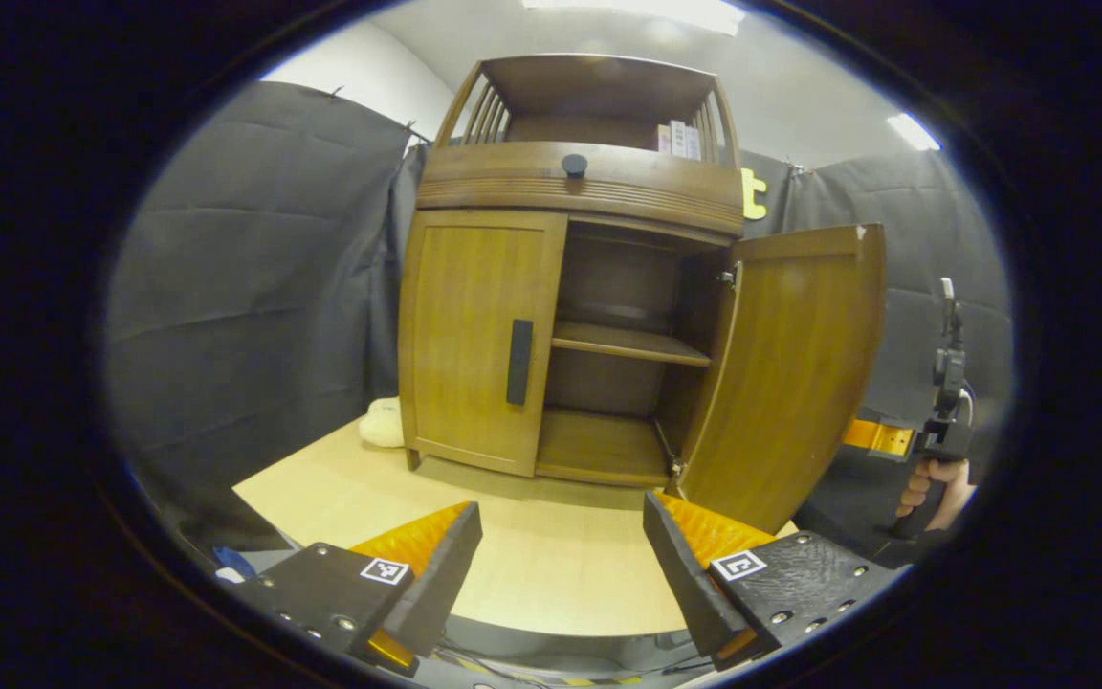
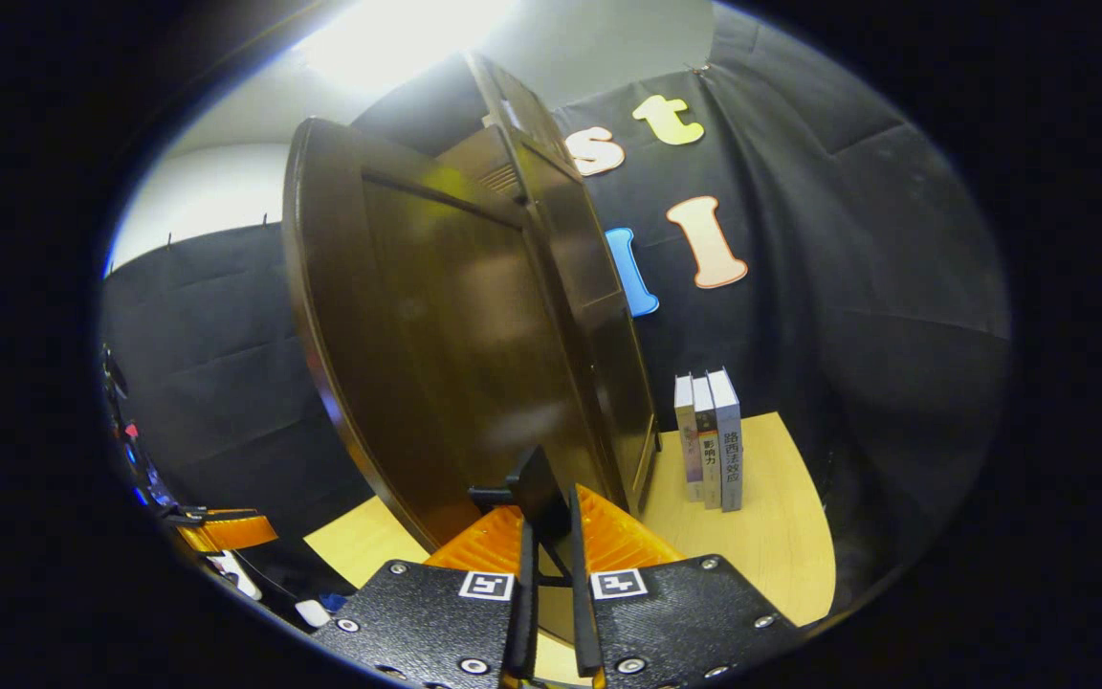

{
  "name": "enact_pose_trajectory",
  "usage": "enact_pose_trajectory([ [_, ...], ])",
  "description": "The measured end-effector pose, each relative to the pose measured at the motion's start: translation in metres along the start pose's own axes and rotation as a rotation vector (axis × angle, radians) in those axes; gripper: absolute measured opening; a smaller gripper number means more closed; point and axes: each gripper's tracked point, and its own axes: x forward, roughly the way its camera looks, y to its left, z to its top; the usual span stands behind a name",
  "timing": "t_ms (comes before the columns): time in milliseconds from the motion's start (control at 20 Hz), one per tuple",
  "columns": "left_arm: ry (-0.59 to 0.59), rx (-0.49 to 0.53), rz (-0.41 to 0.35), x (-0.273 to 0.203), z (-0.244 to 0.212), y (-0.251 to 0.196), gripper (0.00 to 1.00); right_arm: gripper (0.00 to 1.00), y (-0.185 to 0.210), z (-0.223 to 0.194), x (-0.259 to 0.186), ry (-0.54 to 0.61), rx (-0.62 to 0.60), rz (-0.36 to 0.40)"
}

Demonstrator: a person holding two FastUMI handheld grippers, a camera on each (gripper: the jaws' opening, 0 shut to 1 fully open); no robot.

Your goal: Open the right door of the double-door shoe cabinet with the right hand, and open the left door with the left hand.

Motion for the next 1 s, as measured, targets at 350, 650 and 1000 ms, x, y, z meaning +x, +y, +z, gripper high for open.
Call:
enact_pose_trajectory([
  [350,-0.048,-0.015,0.088,0.002,0.018,0.017,1.00,0.17,-0.004,-0.004,0.000,0.005,-0.029,-0.044],
  [650,-0.087,0.003,0.028,0.056,0.052,0.058,1.00,0.94,-0.032,-0.008,-0.038,-0.016,0.141,-0.204],
  [1000,-0.066,-0.015,-0.089,0.163,0.087,0.087,1.00,0.95,-0.035,0.011,-0.097,-0.154,0.066,-0.508],
])
